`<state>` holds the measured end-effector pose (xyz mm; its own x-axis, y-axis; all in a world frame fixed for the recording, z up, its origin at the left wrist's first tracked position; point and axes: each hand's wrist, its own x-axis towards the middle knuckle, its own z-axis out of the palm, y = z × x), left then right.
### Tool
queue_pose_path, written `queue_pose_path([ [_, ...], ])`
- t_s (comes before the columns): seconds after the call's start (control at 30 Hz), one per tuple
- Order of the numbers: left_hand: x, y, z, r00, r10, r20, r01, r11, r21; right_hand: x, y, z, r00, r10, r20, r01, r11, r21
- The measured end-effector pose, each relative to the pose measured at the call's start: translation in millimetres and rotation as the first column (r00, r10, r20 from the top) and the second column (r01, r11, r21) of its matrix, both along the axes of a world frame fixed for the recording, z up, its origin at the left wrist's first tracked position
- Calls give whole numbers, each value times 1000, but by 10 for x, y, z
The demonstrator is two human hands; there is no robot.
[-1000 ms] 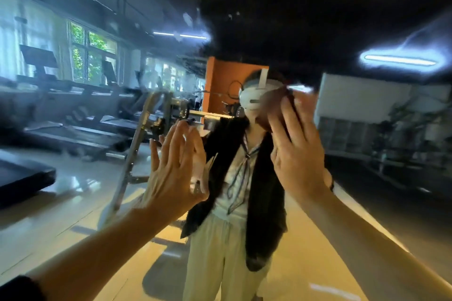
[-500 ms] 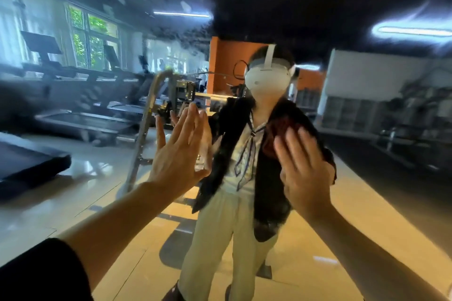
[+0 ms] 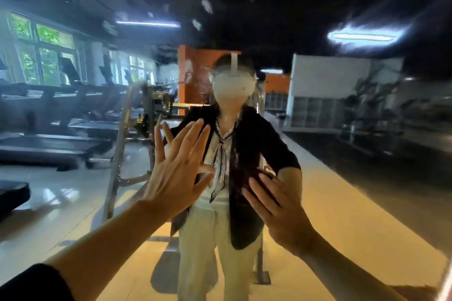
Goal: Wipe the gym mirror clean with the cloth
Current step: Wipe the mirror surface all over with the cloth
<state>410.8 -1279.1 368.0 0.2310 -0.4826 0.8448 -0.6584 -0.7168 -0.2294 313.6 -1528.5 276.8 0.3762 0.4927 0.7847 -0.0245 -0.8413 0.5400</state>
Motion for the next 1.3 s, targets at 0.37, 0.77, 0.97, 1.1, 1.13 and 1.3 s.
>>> queue_pose_path([
  [0.37,426,340,332,991,-62,120,65,998,-16,486,830,411,995,-27,100,10,986,167],
  [0.77,537,382,306,971,-148,186,150,989,2,740,1157,754,975,-45,217,-27,948,318],
  [0.97,552,623,400,931,-288,223,292,956,18,412,803,646,973,-94,211,50,978,202],
  [1.1,521,711,201,948,-261,181,268,963,-19,707,1190,928,918,-153,365,-111,787,607],
  [1.13,496,688,136,956,-248,157,252,968,-7,763,1287,819,942,-107,319,-86,842,533],
  [1.3,357,592,-146,967,-242,78,239,970,47,483,970,-7,997,-75,-28,76,997,22],
])
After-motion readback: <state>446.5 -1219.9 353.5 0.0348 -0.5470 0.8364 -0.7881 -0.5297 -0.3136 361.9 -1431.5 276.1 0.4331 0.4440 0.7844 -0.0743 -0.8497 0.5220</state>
